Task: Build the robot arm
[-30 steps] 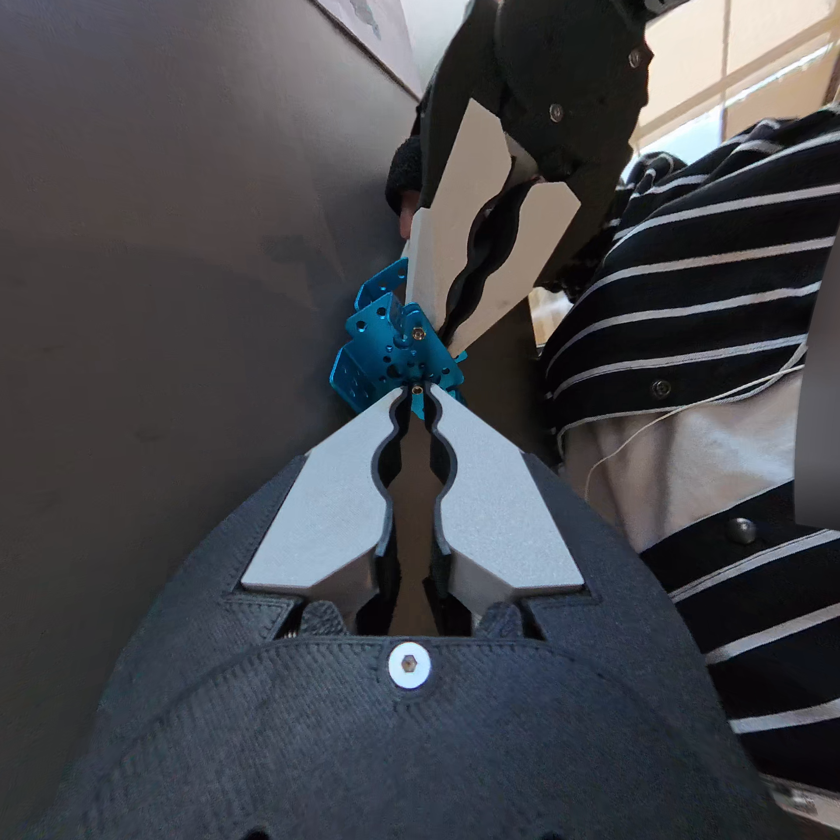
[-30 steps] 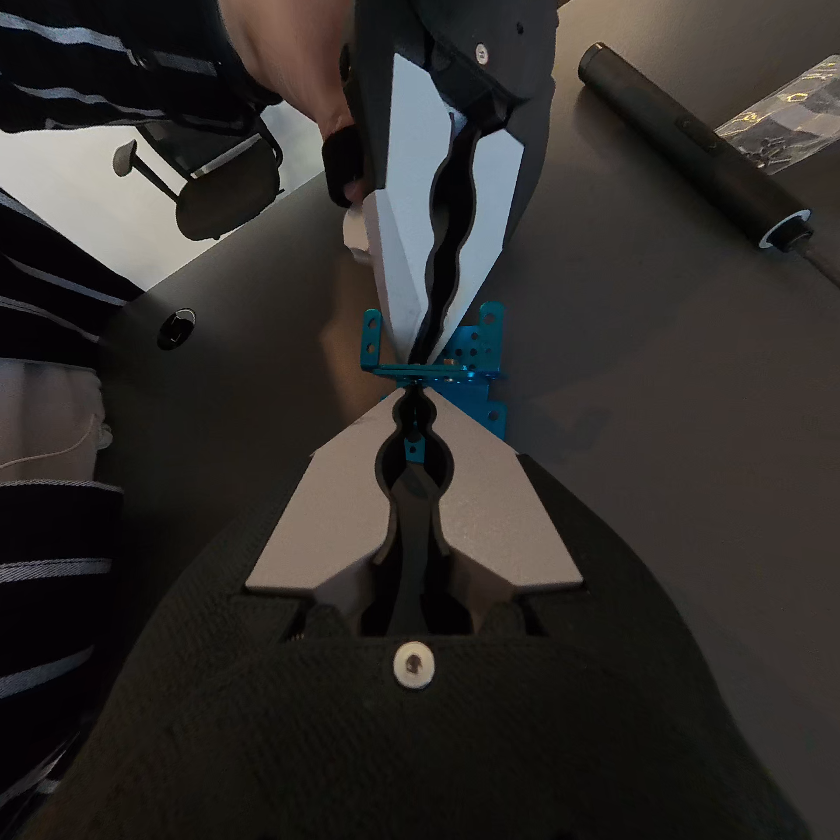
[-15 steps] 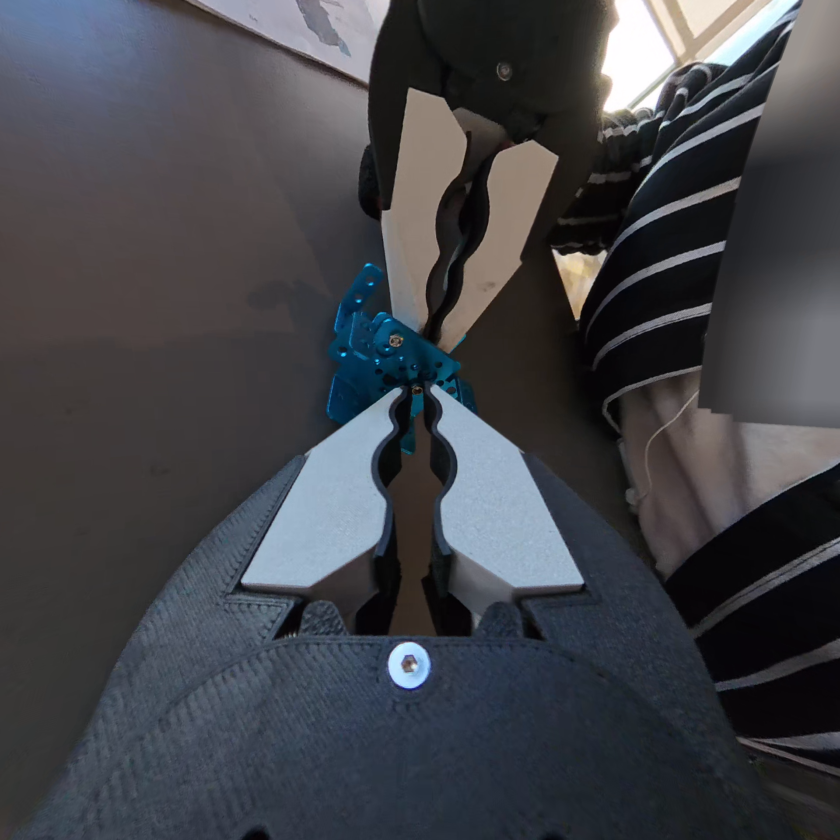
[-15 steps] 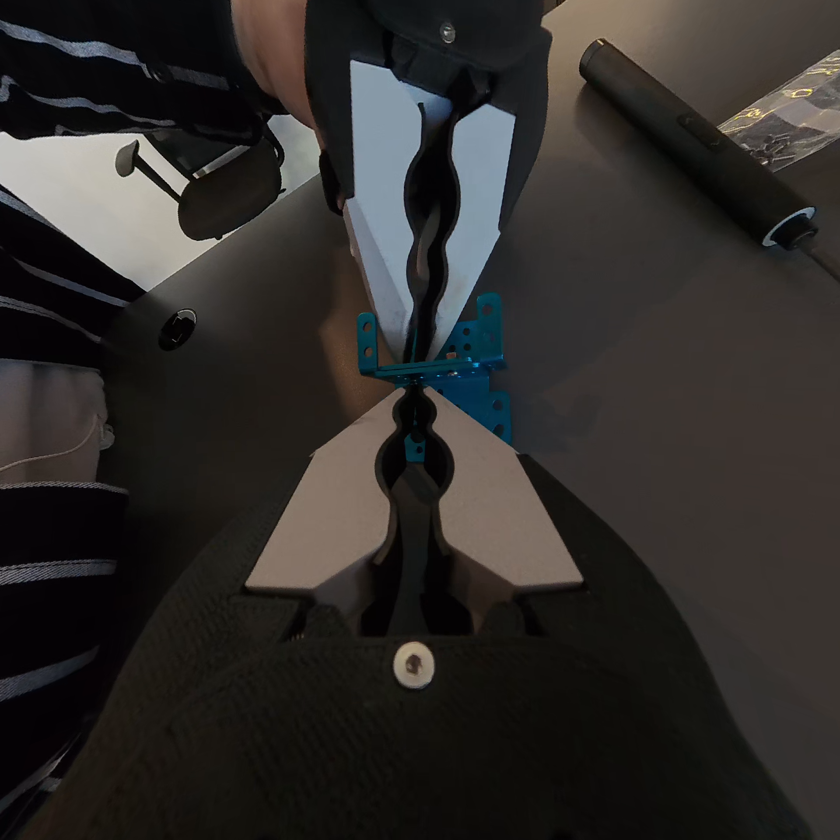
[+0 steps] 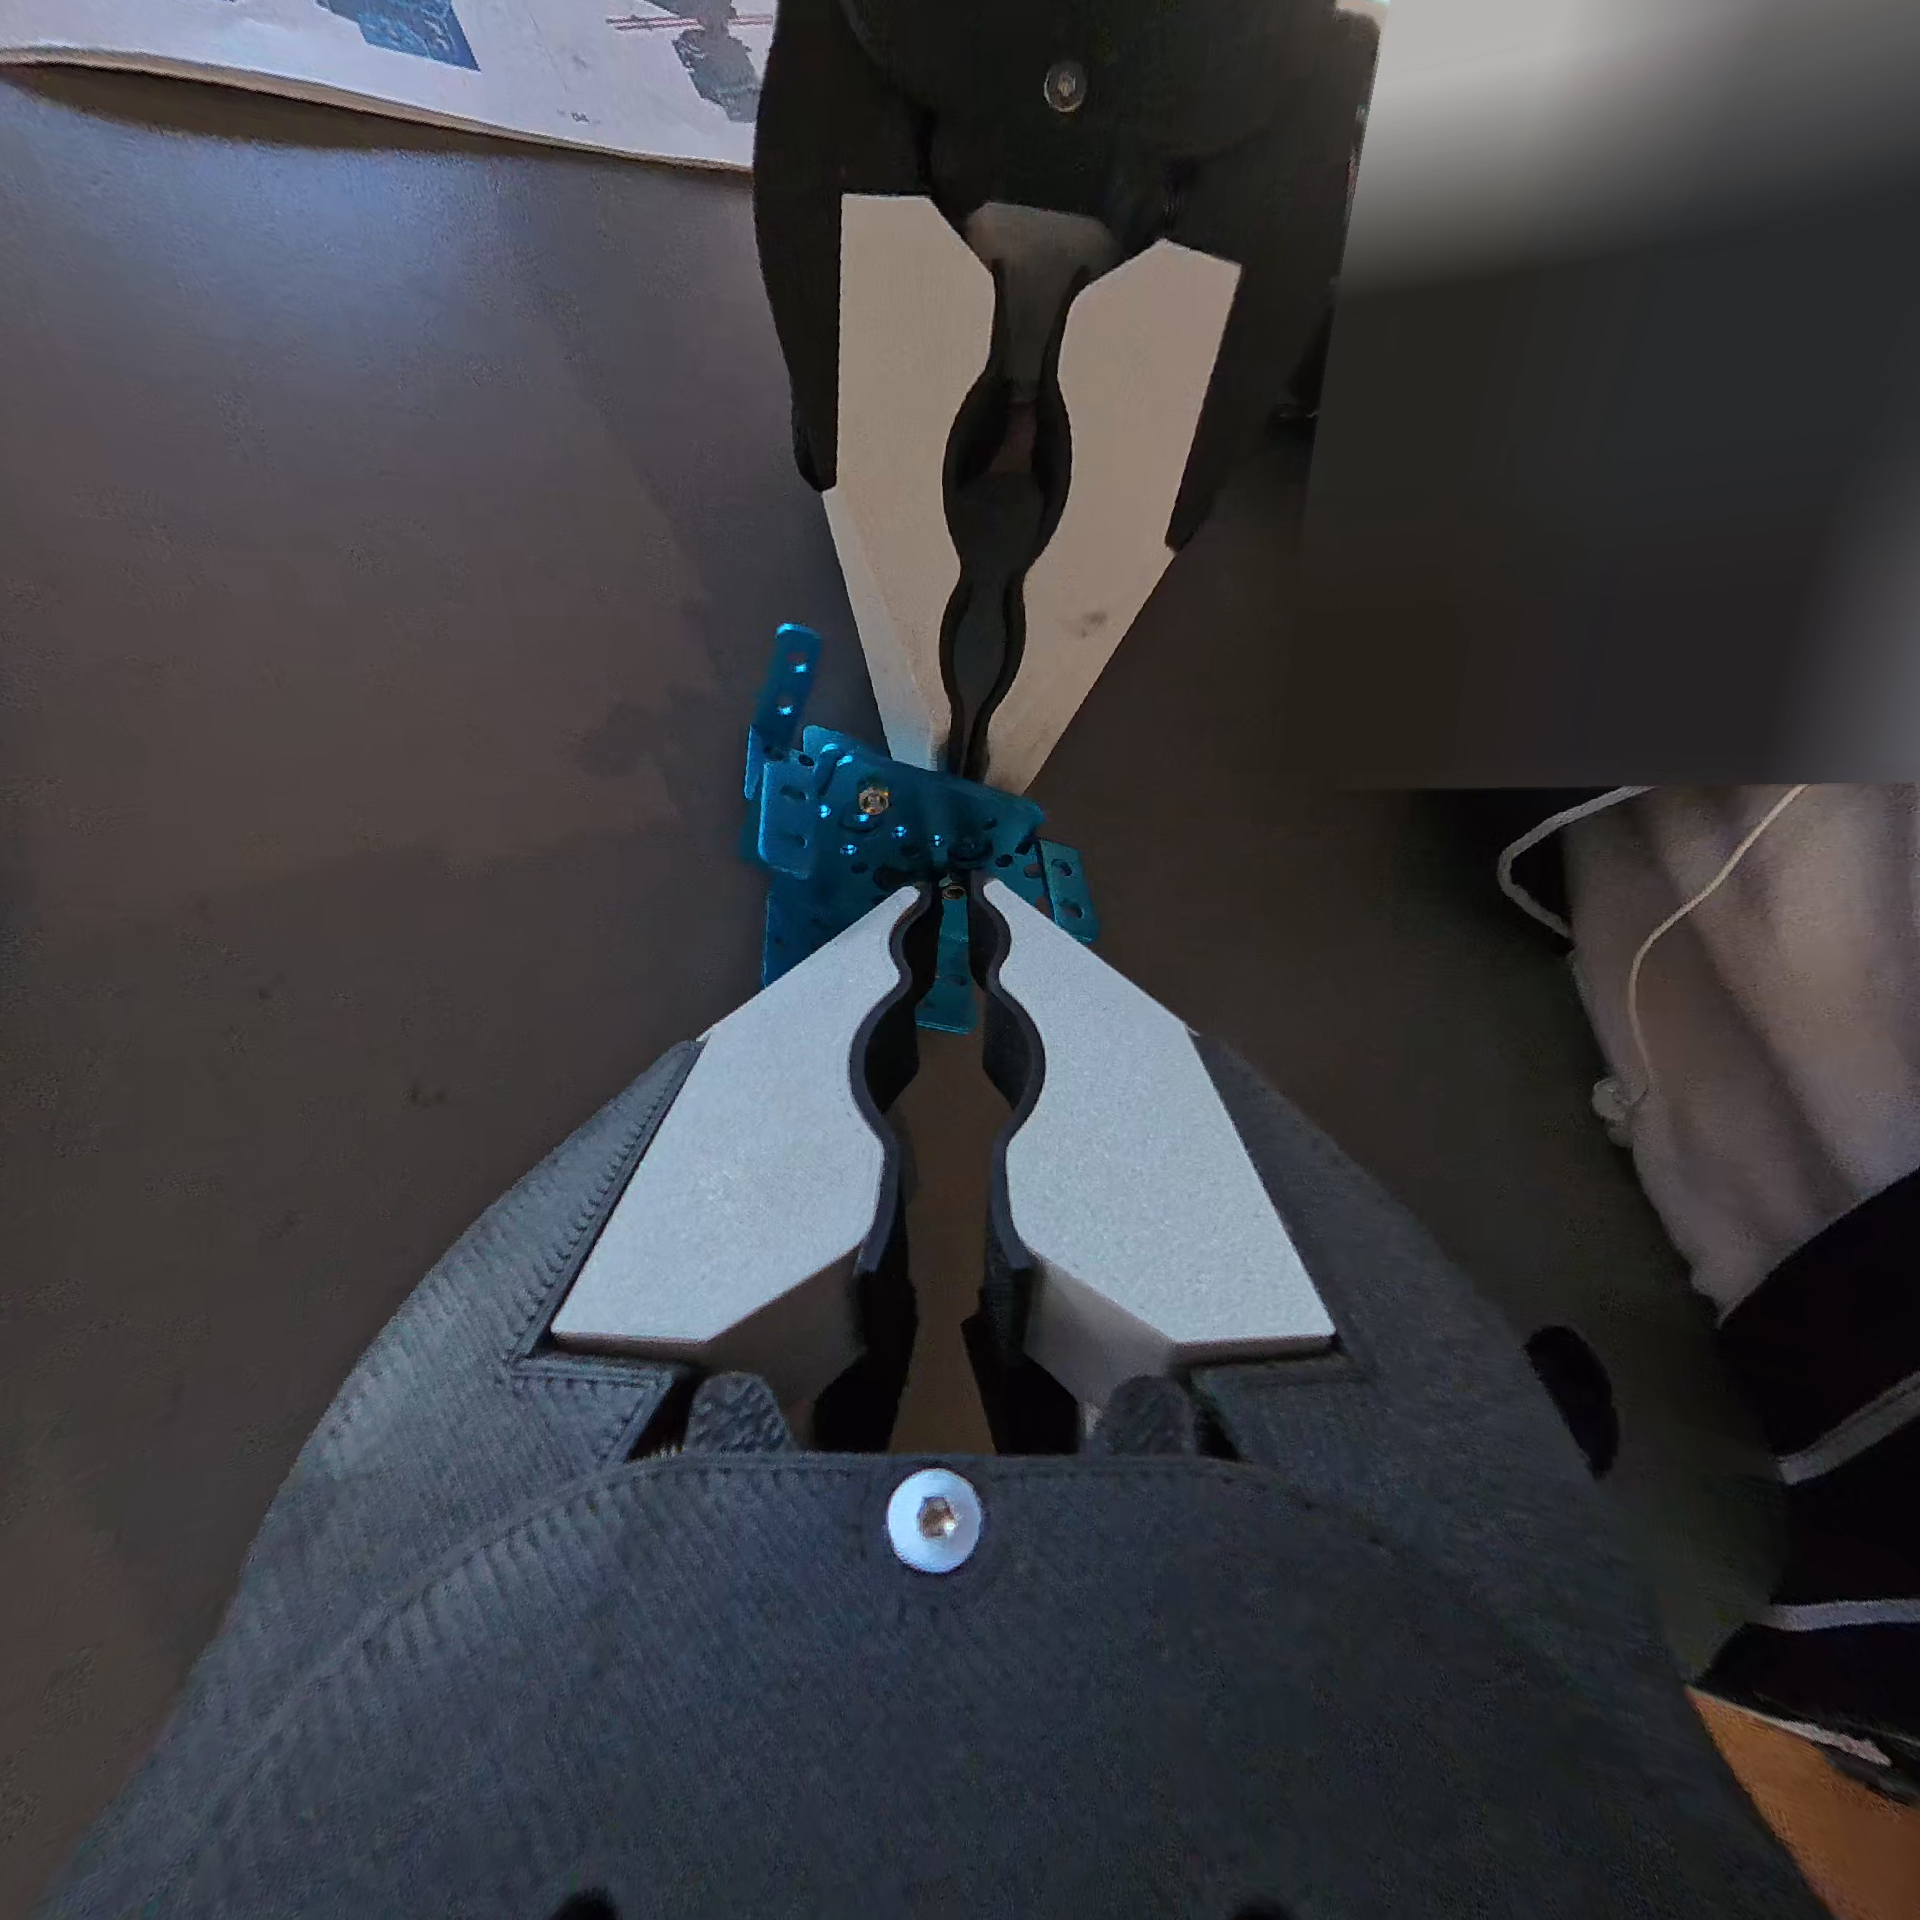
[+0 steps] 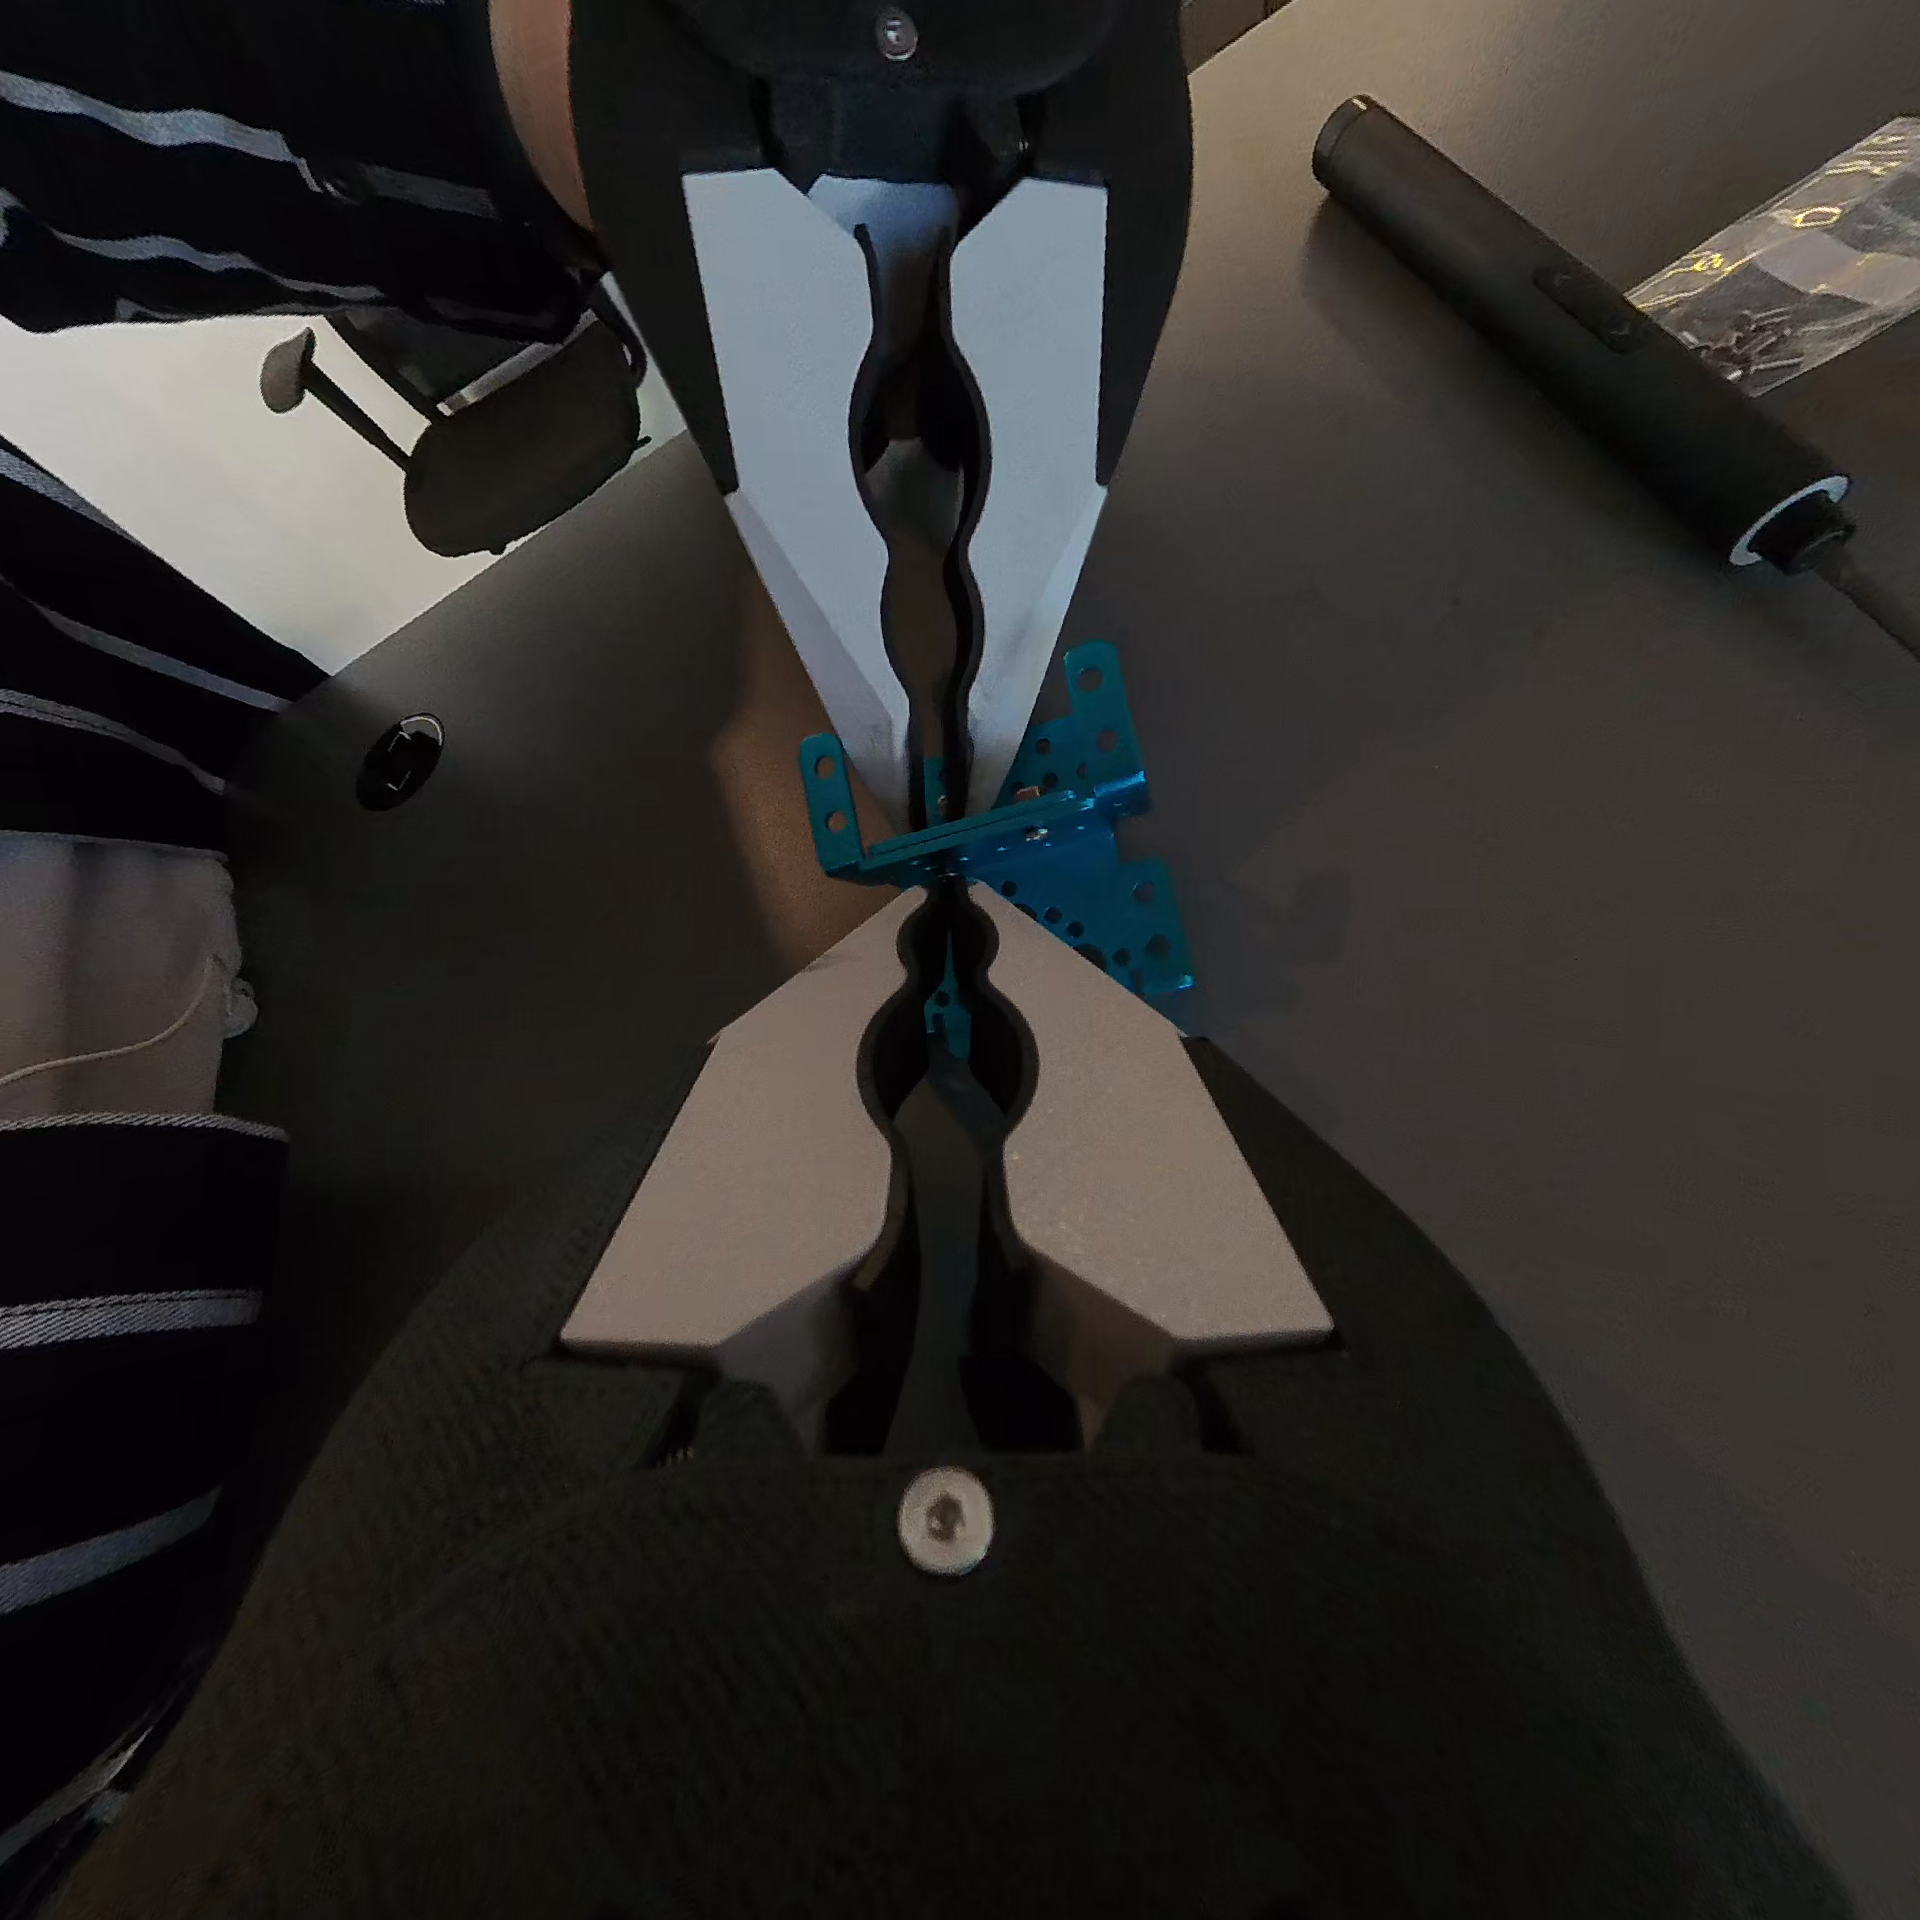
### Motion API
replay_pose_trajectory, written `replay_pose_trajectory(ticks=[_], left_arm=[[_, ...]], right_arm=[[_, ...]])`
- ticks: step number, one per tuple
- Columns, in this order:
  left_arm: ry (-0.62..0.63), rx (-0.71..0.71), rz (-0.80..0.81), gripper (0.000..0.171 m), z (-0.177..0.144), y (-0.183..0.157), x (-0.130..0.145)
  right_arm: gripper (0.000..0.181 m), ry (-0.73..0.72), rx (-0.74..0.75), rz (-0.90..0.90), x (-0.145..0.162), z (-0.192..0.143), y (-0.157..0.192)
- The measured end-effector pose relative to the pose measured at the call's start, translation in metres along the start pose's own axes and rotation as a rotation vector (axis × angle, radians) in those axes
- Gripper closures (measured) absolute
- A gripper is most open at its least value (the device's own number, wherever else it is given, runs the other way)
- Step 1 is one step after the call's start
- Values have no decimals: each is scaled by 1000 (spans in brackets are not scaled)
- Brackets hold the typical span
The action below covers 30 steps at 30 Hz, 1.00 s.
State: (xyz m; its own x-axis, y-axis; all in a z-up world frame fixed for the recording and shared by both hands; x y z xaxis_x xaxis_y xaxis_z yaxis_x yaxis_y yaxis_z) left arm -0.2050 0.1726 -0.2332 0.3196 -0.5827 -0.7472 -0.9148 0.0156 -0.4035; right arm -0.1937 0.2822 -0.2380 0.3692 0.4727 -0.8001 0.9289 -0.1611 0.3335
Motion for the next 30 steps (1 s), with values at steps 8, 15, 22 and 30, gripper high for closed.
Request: replay_pose_trajectory(ticks=[8, 15, 22, 30], left_arm=[[79, -98, 157, 168, 0, -7, -4], [118, -176, 314, 168, 0, -10, -5], [189, -248, 486, 168, 0, -15, -6], [242, -344, 716, 168, 3, -20, -5]], right_arm=[[181, -2, 1, 3, -1, 1, -1], [181, -4, 6, 8, -2, 2, -3], [181, -5, 8, 9, -3, 4, -5], [181, -10, 9, 20, -4, 4, -8]])
Point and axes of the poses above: each gripper's, where its closed fingertips meet, z out along the fingers, x out of its underside, y = z × x across the jaws, the point moved 7 cm from there along -z, back along the fingers, and after that the axes turned 3 degrees about -y, right-handed, at the moved point
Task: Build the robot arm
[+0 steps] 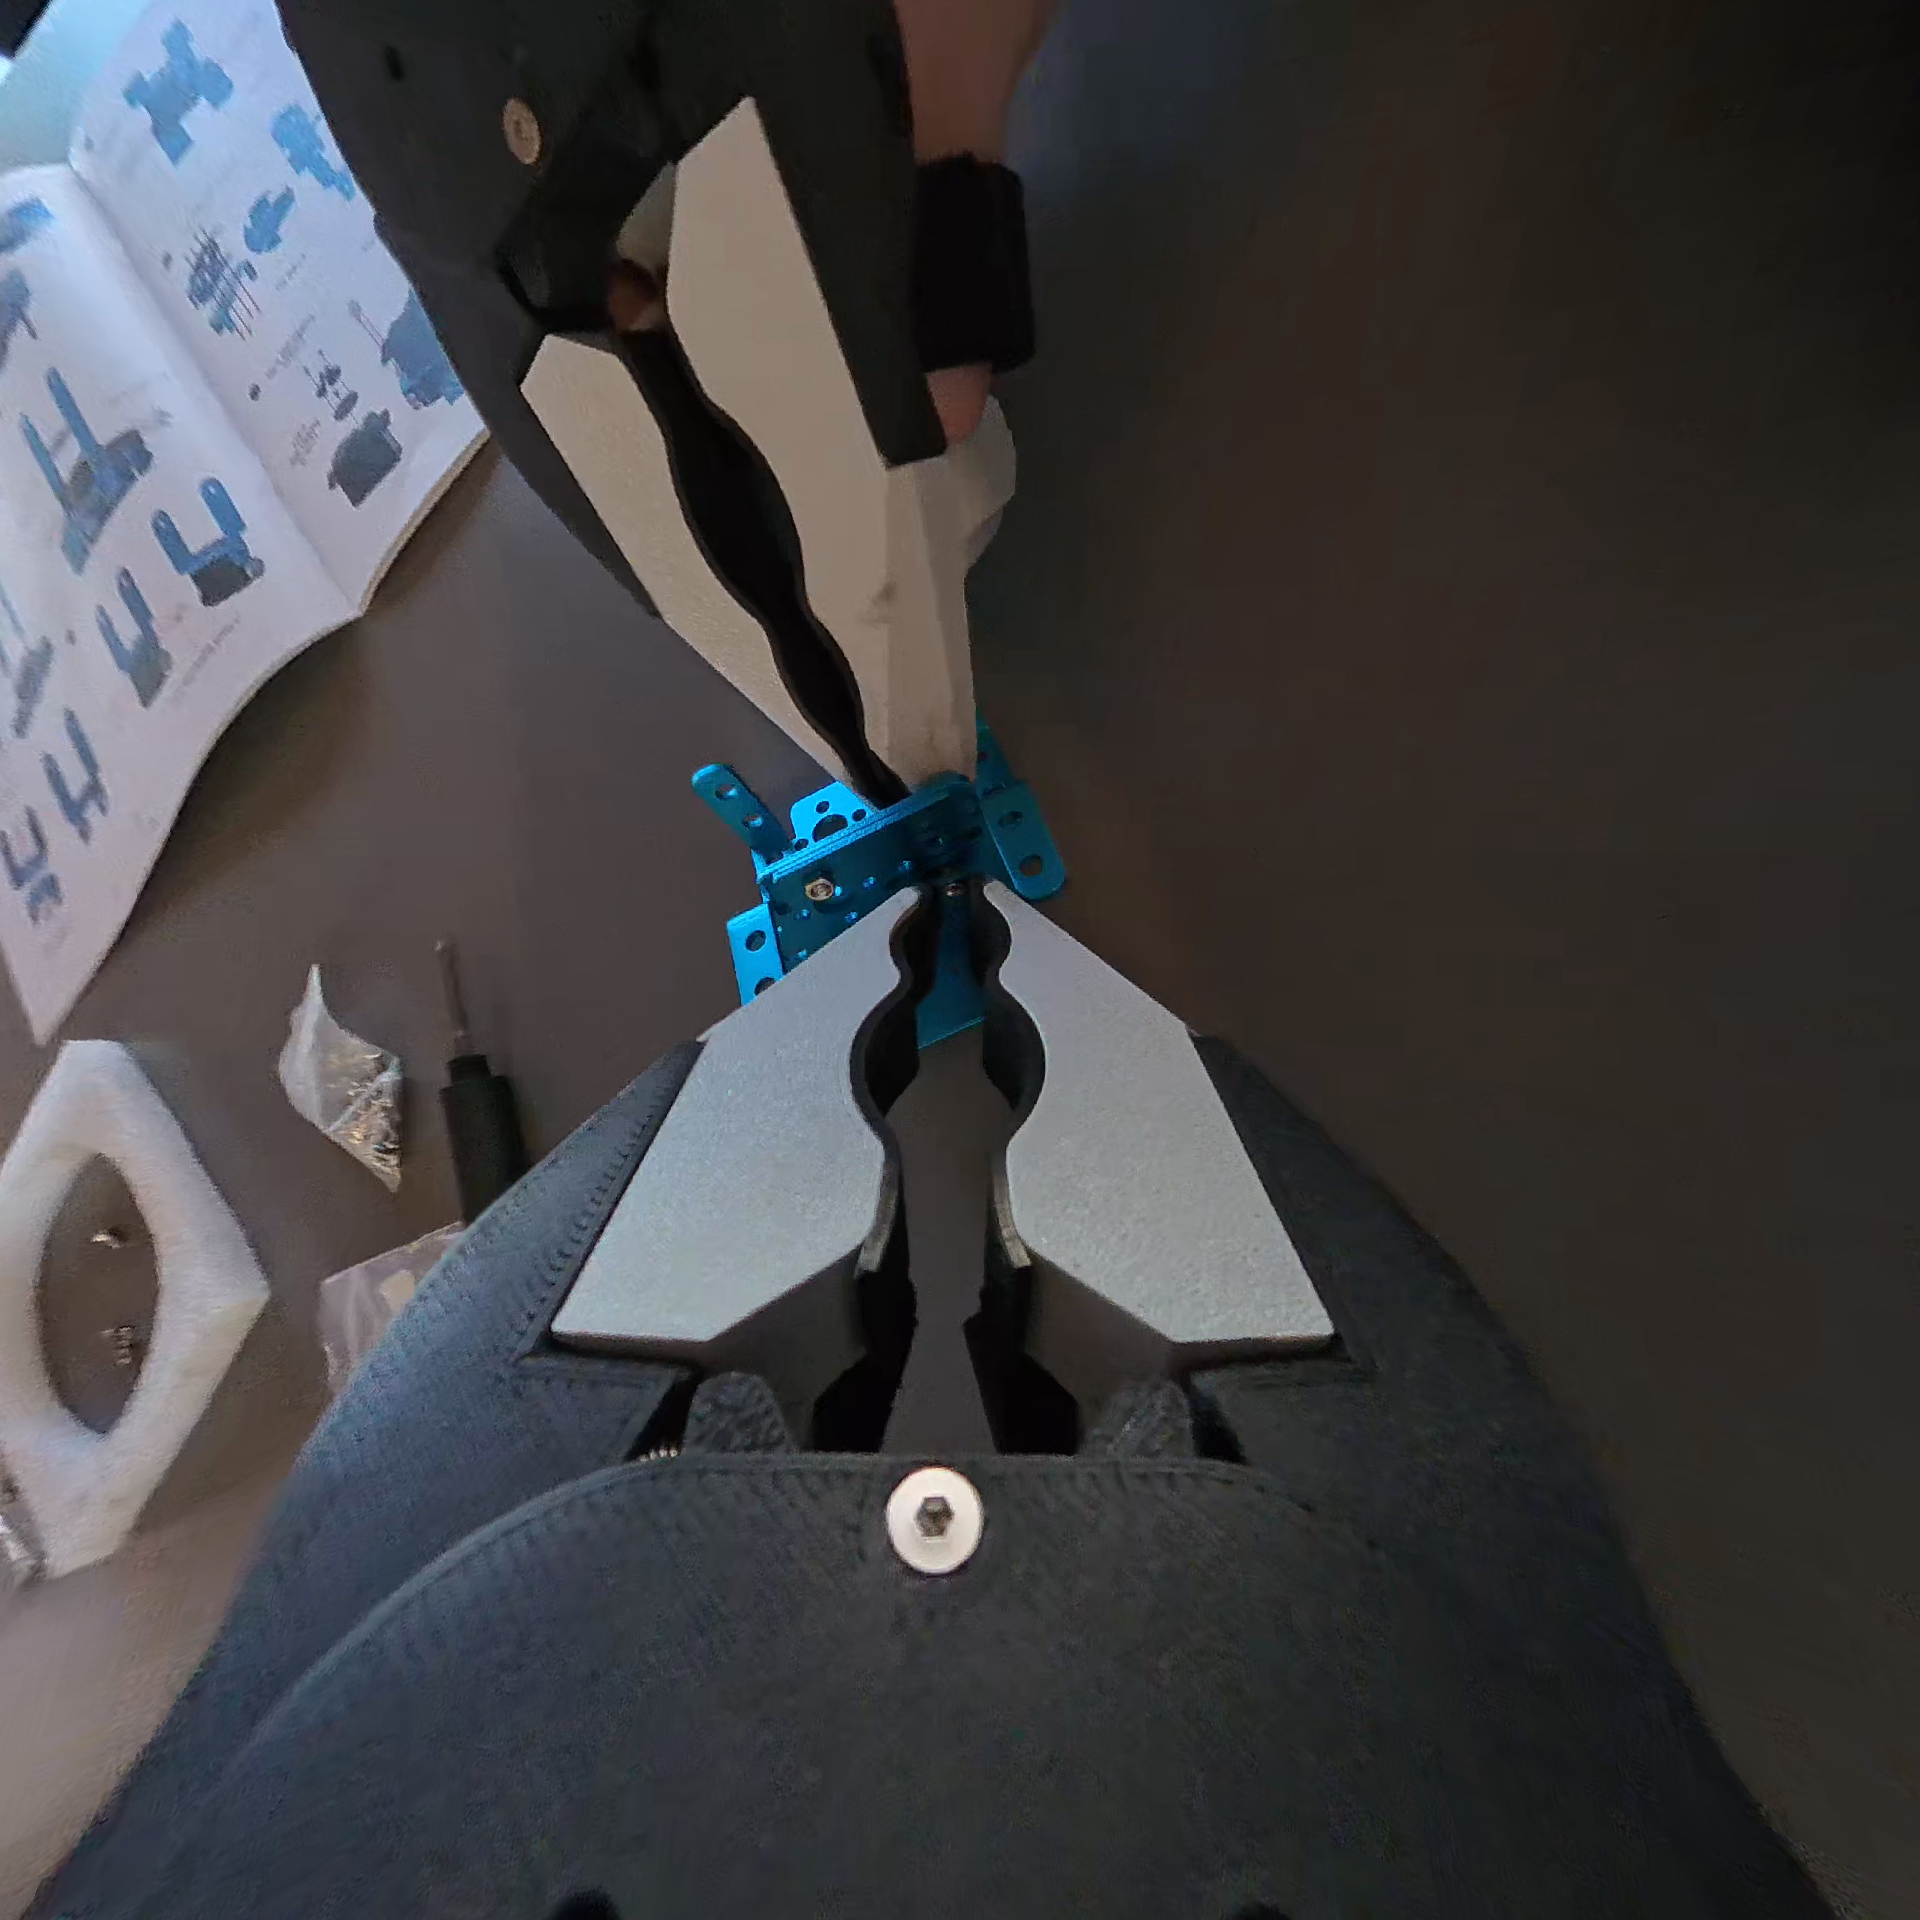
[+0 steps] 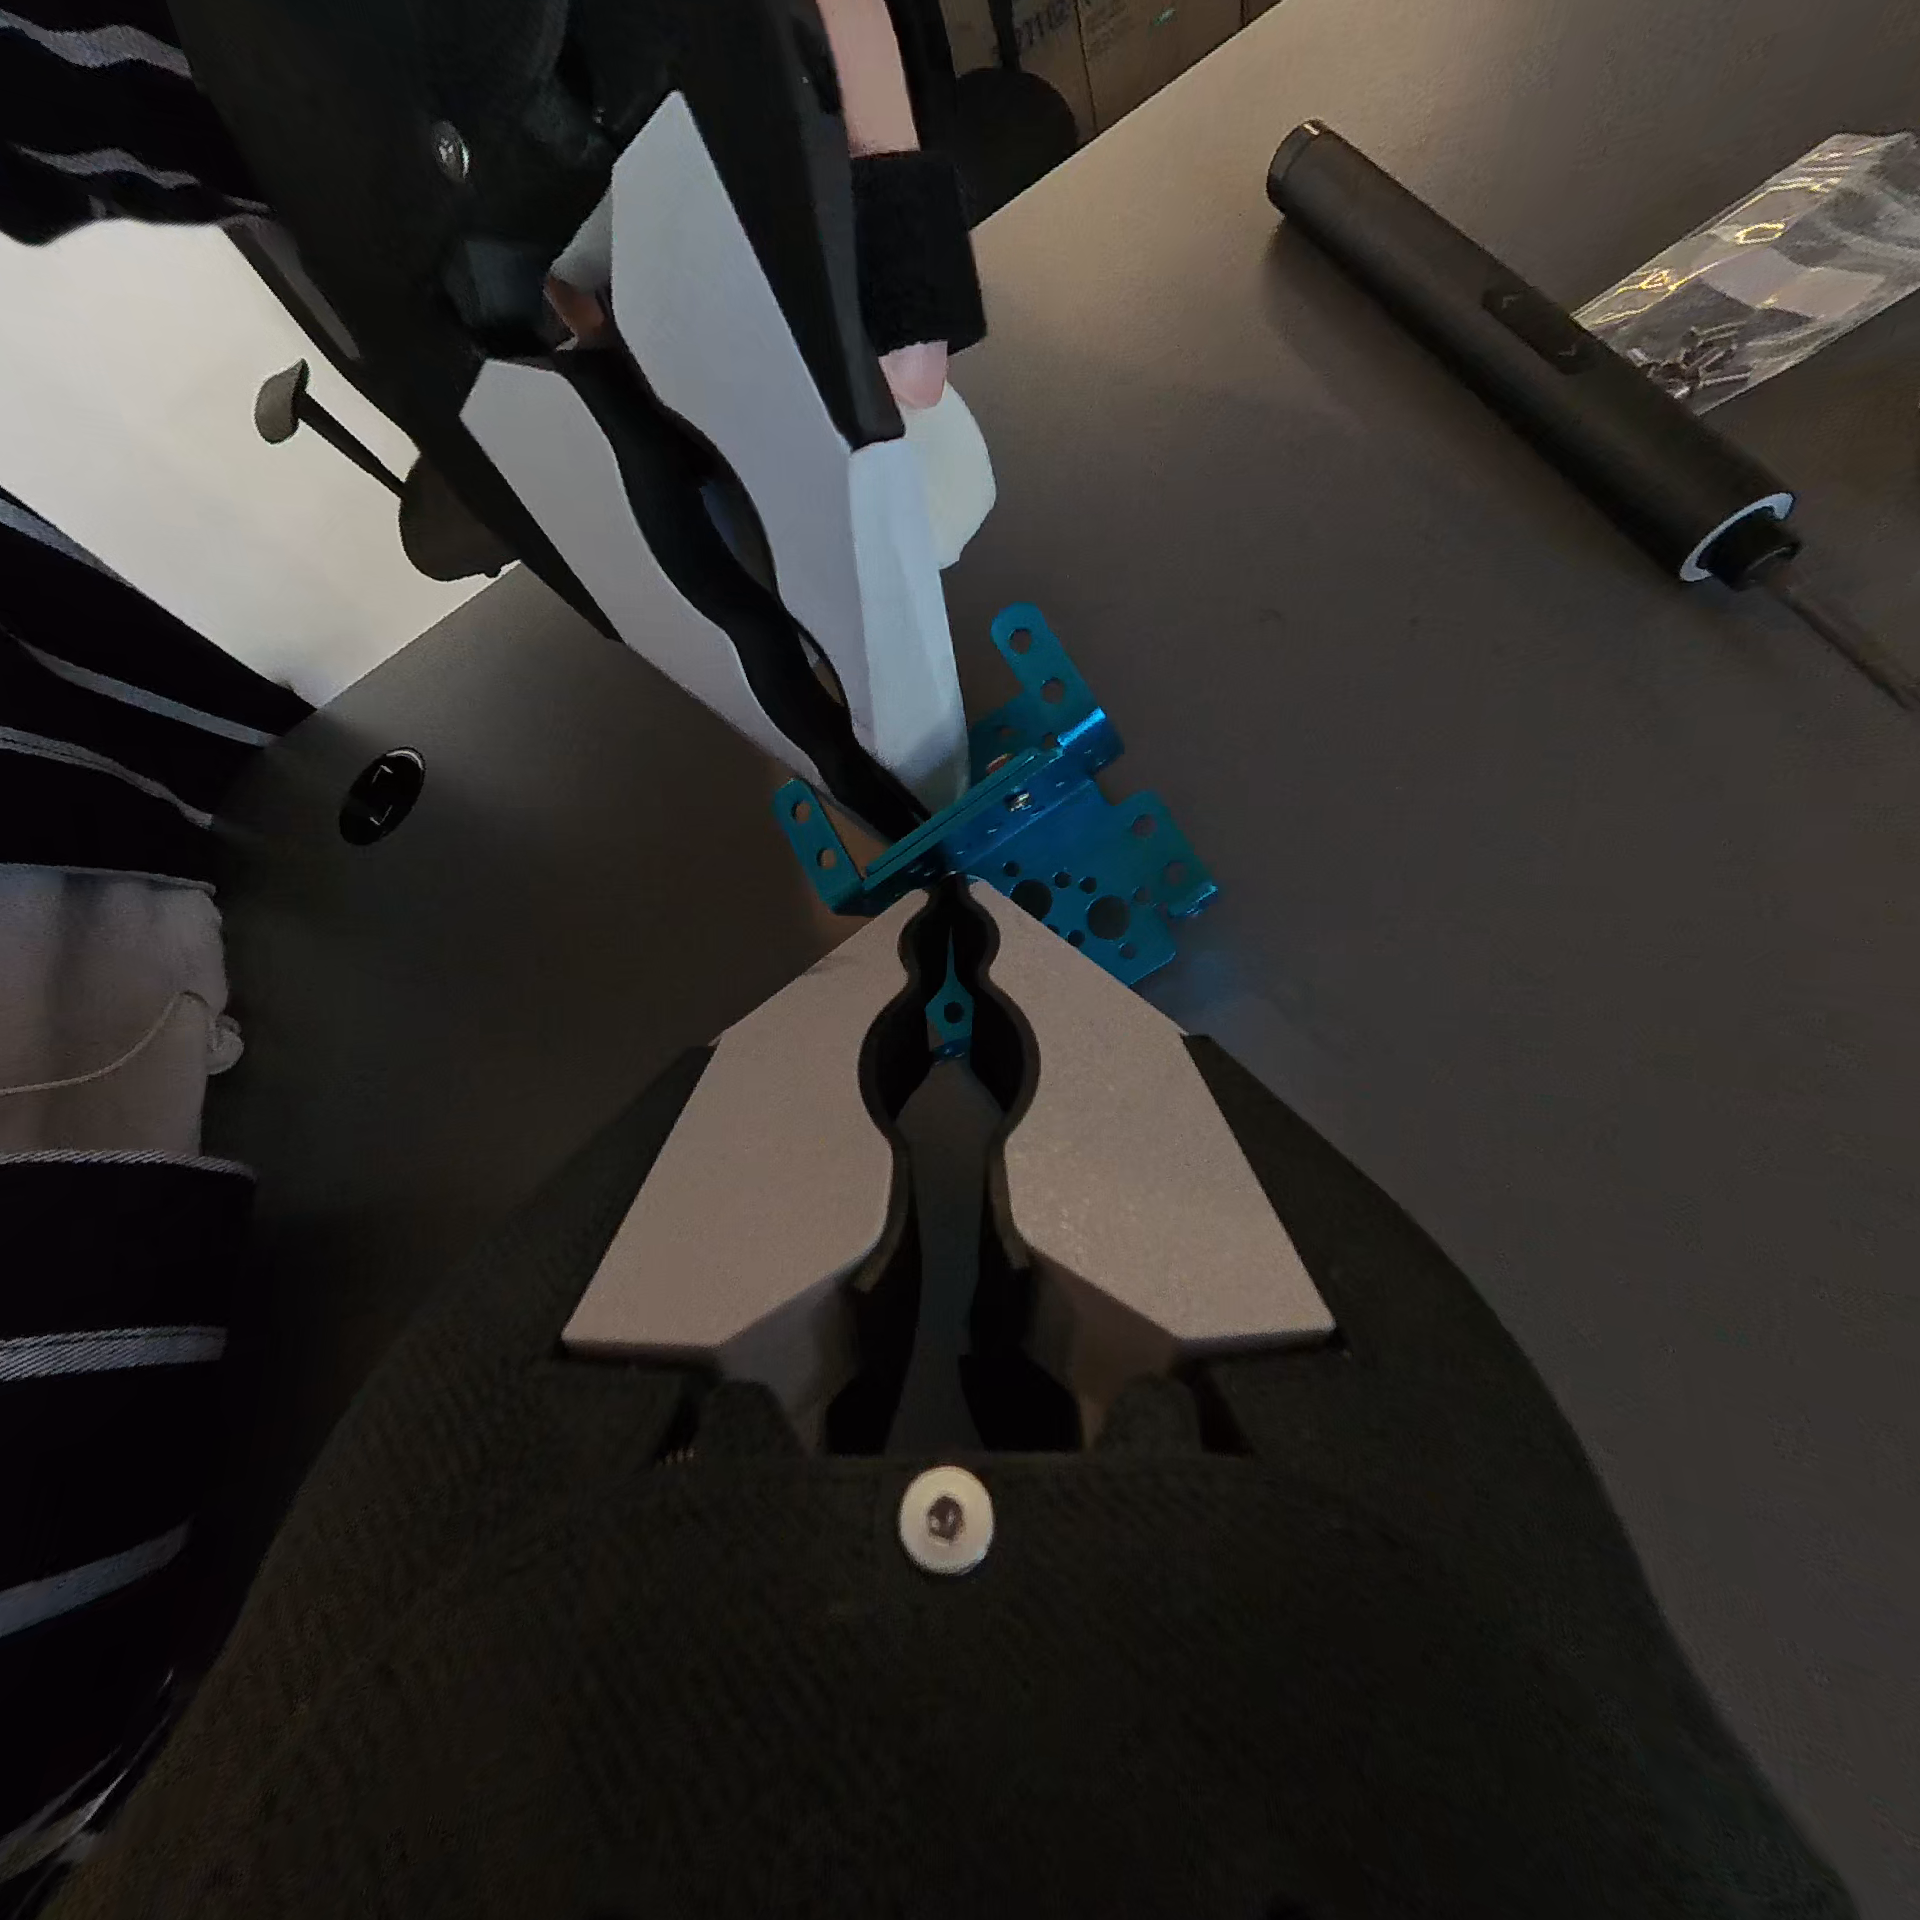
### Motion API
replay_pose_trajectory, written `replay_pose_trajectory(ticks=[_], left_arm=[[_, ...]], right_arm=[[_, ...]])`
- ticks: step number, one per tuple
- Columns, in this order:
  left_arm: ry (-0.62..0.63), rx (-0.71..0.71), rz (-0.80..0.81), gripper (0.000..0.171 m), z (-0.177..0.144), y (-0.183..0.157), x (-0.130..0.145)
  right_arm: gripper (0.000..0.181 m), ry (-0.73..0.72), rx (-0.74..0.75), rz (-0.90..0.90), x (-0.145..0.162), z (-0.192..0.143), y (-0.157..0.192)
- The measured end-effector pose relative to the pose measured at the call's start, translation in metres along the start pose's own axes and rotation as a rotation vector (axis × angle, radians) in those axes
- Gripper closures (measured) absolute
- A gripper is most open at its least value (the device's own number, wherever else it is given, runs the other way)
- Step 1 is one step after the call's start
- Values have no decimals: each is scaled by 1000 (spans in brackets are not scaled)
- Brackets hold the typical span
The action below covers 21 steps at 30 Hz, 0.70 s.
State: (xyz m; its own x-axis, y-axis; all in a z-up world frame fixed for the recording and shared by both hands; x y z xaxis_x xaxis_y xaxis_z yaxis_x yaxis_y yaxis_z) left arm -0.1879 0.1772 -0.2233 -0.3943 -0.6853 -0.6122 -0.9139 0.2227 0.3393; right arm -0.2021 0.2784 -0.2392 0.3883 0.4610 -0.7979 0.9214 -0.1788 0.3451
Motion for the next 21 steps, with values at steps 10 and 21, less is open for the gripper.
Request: replay_pose_trajectory(ticks=[10, 21], left_arm=[[-55, 86, -219, 167, 0, 7, 5], [-106, 118, -304, 160, -3, 12, 8]], right_arm=[[181, 2, 3, 6, 0, 1, -2], [181, 4, 0, 6, 0, 1, -2]])
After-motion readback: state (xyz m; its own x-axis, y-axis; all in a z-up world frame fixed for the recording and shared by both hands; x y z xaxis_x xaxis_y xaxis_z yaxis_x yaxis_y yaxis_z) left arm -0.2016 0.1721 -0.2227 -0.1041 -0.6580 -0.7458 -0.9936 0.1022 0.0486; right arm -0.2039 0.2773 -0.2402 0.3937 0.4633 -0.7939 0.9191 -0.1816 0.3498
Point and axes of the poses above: each gripper's, where its closed fingertips meet, z out along the fingers, x out of its underside, y = z × x across the jaws, the point moved 7 cm from there along -z, back along the fingers, and after that the axes turned 3 degrees about -y, right-handed, at the moved point
